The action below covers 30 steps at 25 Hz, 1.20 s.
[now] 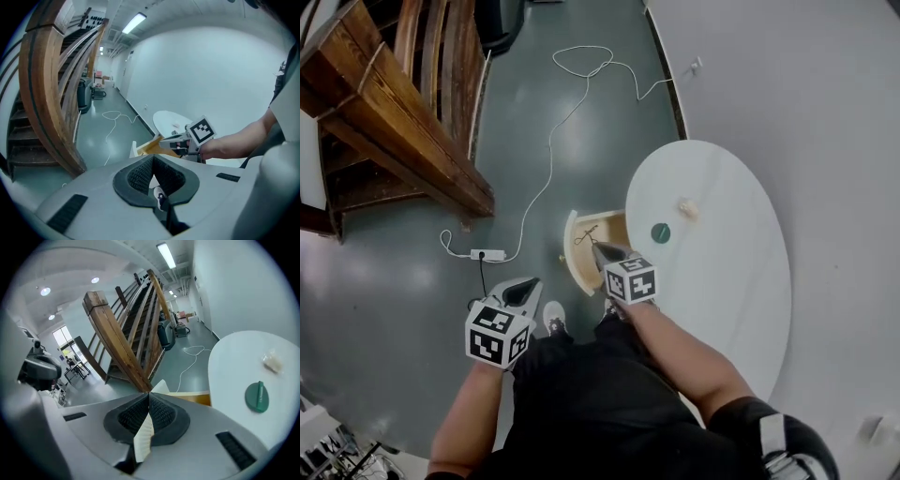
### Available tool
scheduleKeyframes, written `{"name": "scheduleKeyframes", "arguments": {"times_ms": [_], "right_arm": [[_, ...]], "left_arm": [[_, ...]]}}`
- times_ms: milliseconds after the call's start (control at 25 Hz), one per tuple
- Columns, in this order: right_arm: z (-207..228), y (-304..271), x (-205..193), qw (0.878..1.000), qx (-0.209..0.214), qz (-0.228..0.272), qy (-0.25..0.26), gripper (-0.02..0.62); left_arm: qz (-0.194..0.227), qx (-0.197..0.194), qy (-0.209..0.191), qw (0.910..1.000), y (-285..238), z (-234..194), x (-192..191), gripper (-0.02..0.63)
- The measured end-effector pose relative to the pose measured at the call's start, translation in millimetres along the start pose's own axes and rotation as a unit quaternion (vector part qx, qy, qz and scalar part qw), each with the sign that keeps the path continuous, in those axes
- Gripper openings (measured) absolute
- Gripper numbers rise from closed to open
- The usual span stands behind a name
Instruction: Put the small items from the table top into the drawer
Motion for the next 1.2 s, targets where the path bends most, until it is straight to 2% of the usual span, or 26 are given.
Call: {"name": "scheduleKeyframes", "arguments": {"times_ms": [200,400,760,960,1200], "right_arm": [[-2,48,25,0.999,0.006,0.033,0.028,0.008],[11,79,33,0.997,-0.013,0.048,0.06,0.008],[62,113,22,0.995,-0.08,0.051,0.033,0.008],[98,117,17,0.991,-0.126,0.048,0.023,0.009],[137,103,16,0.985,-0.16,0.032,0.047,0.013]], "left_arm": [[0.004,-0.025,-0.028,0.9993,-17,21,12,0.014],[-0.006,-0.05,-0.05,0.9975,-35,37,17,0.014],[-0.02,-0.092,-0.082,0.9922,-62,70,28,0.014],[-0.035,-0.089,-0.09,0.9913,-62,73,24,0.014],[-0.034,-0.068,-0.081,0.9938,-57,72,24,0.014]]}}
Point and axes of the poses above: the fingertips, and each gripper's own axes: y backward along the fingers, z to its right, x out of its top, the point moved 5 cm from there along y, backward along the fingers, and after that the axes turned 15 degrees about z, right-handed, at the moved point
